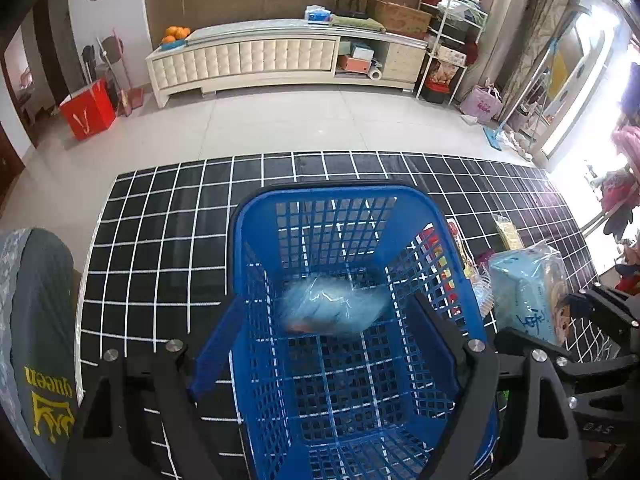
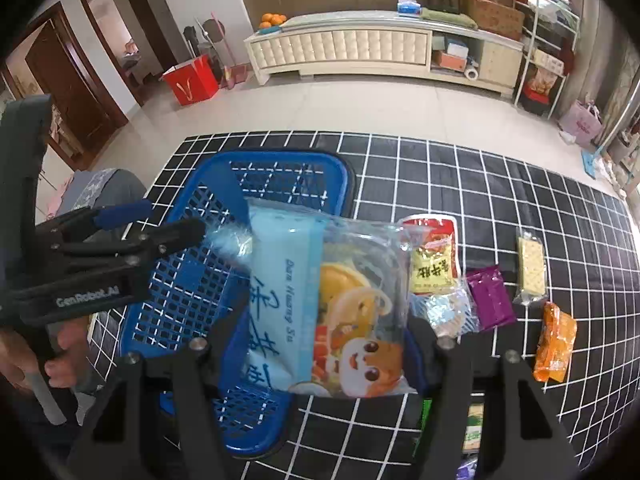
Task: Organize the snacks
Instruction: 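Drop the striped bag into the basket with the left tool while the right tool carries the pastry pack, then lower the pastry pack into the blue basket and open the right tool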
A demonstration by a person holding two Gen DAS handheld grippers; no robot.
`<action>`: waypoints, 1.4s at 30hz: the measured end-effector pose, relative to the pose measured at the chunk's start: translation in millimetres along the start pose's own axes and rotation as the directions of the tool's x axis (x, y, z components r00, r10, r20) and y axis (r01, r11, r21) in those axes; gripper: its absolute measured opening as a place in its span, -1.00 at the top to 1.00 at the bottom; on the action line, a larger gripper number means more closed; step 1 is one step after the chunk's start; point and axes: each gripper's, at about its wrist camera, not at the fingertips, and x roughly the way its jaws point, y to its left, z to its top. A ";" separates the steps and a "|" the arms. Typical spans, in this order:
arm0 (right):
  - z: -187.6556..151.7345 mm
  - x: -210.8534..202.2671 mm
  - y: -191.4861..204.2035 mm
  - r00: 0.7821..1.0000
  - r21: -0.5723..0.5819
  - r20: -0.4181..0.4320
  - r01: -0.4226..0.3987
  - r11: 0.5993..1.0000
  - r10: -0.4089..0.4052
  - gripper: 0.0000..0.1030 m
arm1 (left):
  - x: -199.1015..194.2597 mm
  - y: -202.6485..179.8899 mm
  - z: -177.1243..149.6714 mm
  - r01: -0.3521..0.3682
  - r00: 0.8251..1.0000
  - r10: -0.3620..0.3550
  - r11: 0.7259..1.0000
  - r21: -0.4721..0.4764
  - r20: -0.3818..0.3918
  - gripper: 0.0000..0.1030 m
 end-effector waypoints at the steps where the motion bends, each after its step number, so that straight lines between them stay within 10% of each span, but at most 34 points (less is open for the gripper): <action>1: -0.3 0.0 0.8 1.000 0.002 -0.003 -0.003 1.000 0.003 -0.33 | -0.8 2.0 -0.4 0.005 1.000 -0.005 1.000 -0.006 0.000 -0.58; 20: 0.1 -19.2 58.2 0.999 -0.072 -0.008 -0.032 0.997 0.032 -0.33 | -60.1 47.6 -50.9 -0.023 1.000 0.024 0.998 -0.065 0.019 -0.58; 37: 49.2 67.9 72.9 0.990 -0.058 -0.138 -0.012 0.998 0.004 -0.35 | -36.0 95.5 -43.9 -0.047 0.999 0.047 0.990 -0.131 -0.004 -0.58; 42: 61.0 90.1 75.9 0.989 -0.049 -0.145 0.003 0.999 -0.010 -0.62 | -22.0 98.5 -40.7 -0.059 0.998 0.056 0.990 -0.129 -0.025 -0.58</action>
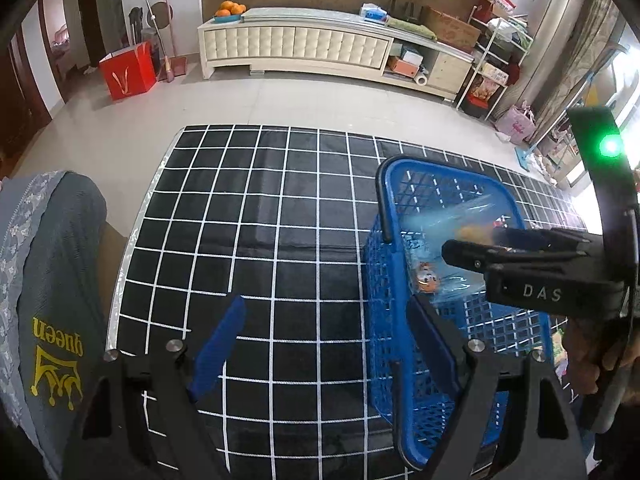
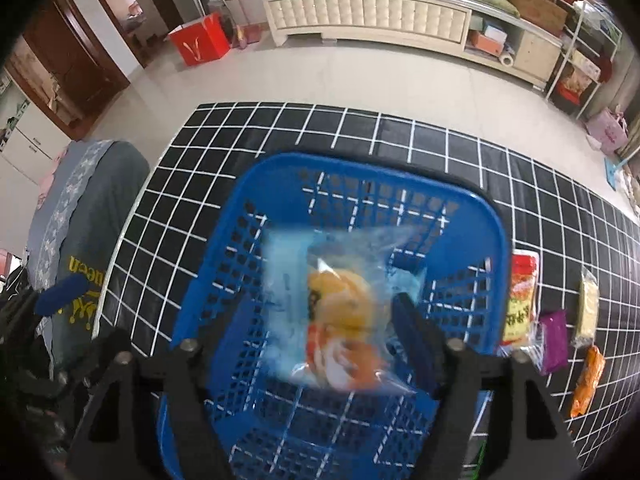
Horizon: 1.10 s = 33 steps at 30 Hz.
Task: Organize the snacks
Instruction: 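Lower the pastry pack into the blue basket and open the right tool, then grasp the long orange snack bar with the right tool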
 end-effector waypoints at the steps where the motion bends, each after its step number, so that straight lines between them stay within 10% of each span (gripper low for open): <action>1: 0.4 -0.6 -0.8 1.000 0.005 0.007 -0.001 1.000 0.001 -0.72 | 1.6 0.6 -0.2 -0.003 1.000 0.003 1.000 0.000 -0.002 -0.58; 33: -99.7 -159.0 -68.0 0.986 0.076 0.164 0.000 0.997 -0.012 -0.74 | -84.7 -115.3 -30.0 0.049 0.995 -0.060 0.990 0.135 0.079 -0.58</action>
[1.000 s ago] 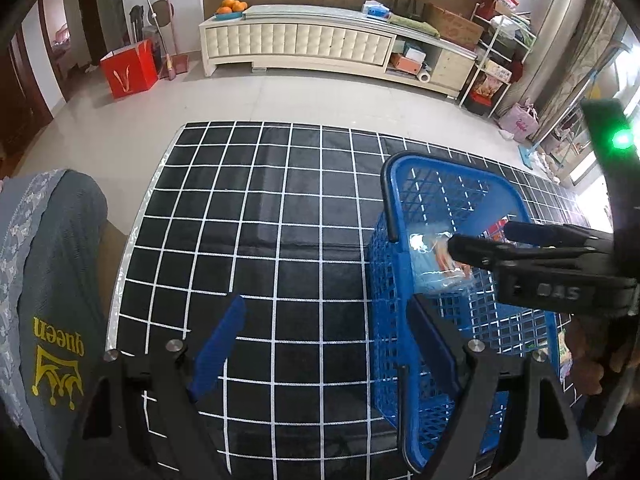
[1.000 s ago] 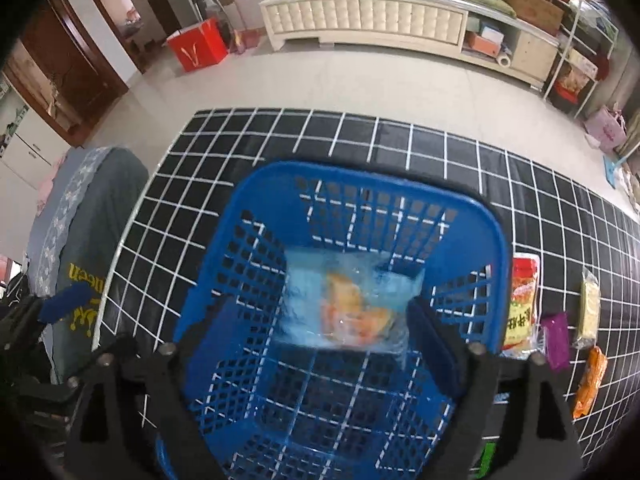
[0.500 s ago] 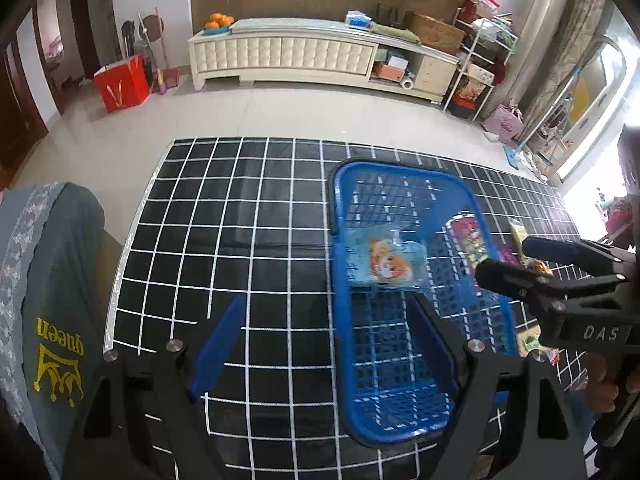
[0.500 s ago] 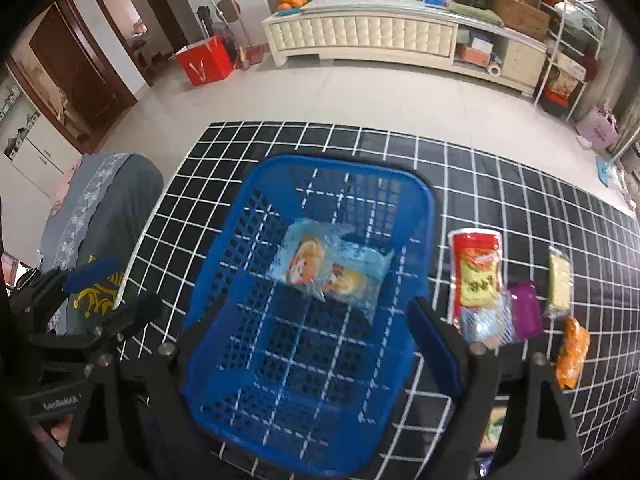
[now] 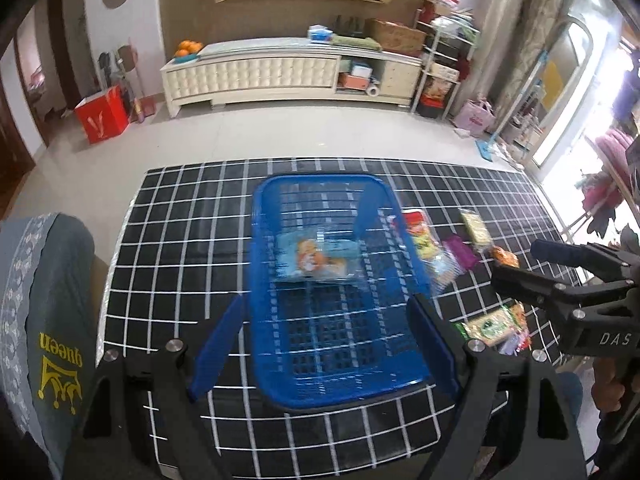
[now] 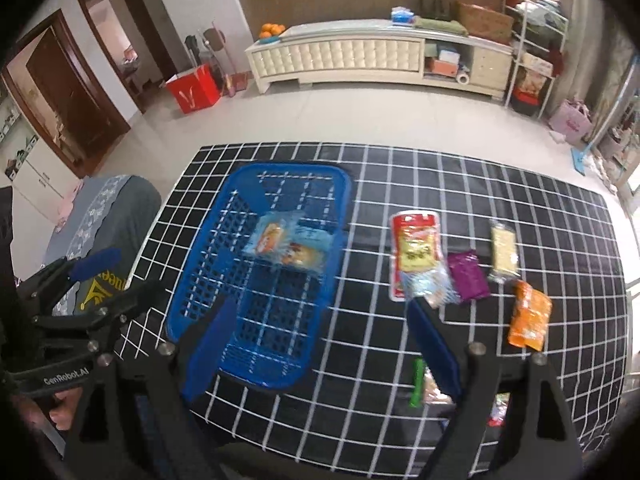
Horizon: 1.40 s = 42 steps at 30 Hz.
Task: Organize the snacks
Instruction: 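Grasp the long orange snack bar with the right tool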
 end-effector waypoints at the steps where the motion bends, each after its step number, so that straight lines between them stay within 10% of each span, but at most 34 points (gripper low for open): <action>1: -2.8 -5.3 -6.2 1.000 0.008 0.006 0.005 1.000 -0.005 -0.74 | -0.6 -8.1 -0.4 0.003 1.000 -0.003 1.000 0.013 0.001 -0.58; 21: -64.4 -46.8 -145.2 0.997 0.172 0.016 0.068 0.983 -0.072 -0.74 | 44.7 -152.9 -7.4 0.097 0.994 -0.087 0.982 0.160 -0.066 -0.58; 42: -86.9 31.1 -249.0 0.990 0.278 -0.134 0.083 0.957 -0.046 -0.71 | 146.4 -224.4 -14.6 0.138 0.970 -0.099 0.976 0.166 -0.223 -0.58</action>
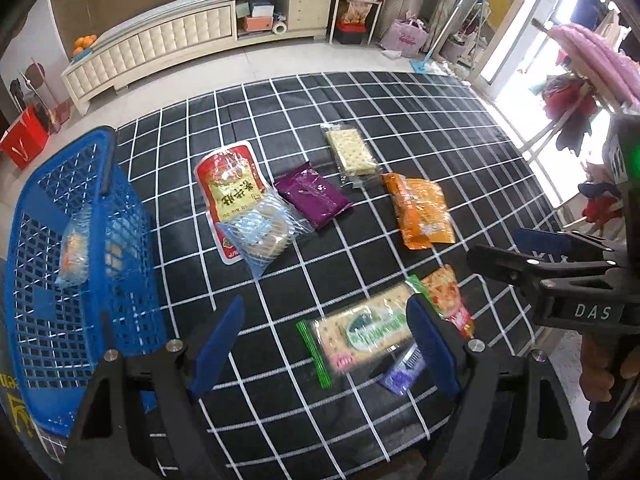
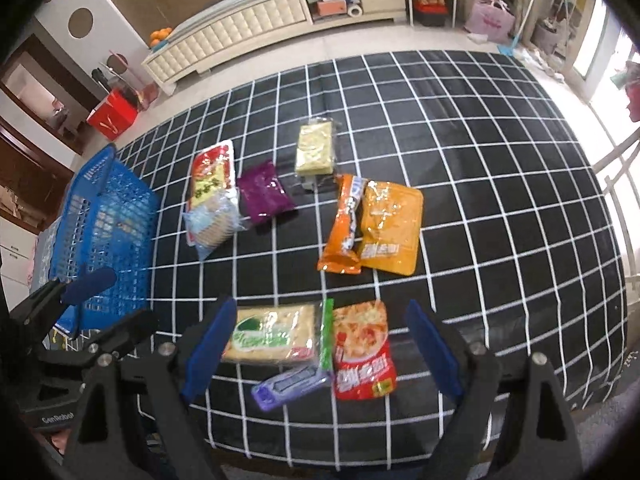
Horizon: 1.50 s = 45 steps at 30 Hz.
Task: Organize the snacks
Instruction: 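Grasp the long orange snack bar with the right tool, then grasp the green-edged cracker pack with the left tool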
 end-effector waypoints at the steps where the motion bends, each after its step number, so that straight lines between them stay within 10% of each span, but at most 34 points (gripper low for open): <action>1: 1.7 5.3 -1.7 1.000 -0.001 -0.008 -0.002 1.000 0.002 -0.67 | 7.5 0.6 2.2 -0.004 1.000 0.004 1.000 -0.002 -0.006 -0.58; 18: 39.9 96.7 -25.9 0.993 0.056 -0.113 0.025 0.998 -0.018 -0.26 | 77.3 23.0 12.8 0.020 0.995 -0.027 0.998 -0.064 -0.101 -0.58; 27: 40.7 104.4 -21.1 0.993 0.025 -0.105 0.065 0.998 -0.062 0.55 | 77.4 29.8 13.8 0.024 0.993 -0.034 0.996 -0.088 -0.114 -0.58; 45: -21.3 4.9 10.5 1.000 -0.033 0.025 0.008 0.999 -0.007 0.65 | 0.8 -13.5 -23.9 0.030 0.999 -0.027 0.995 0.094 -0.033 -0.58</action>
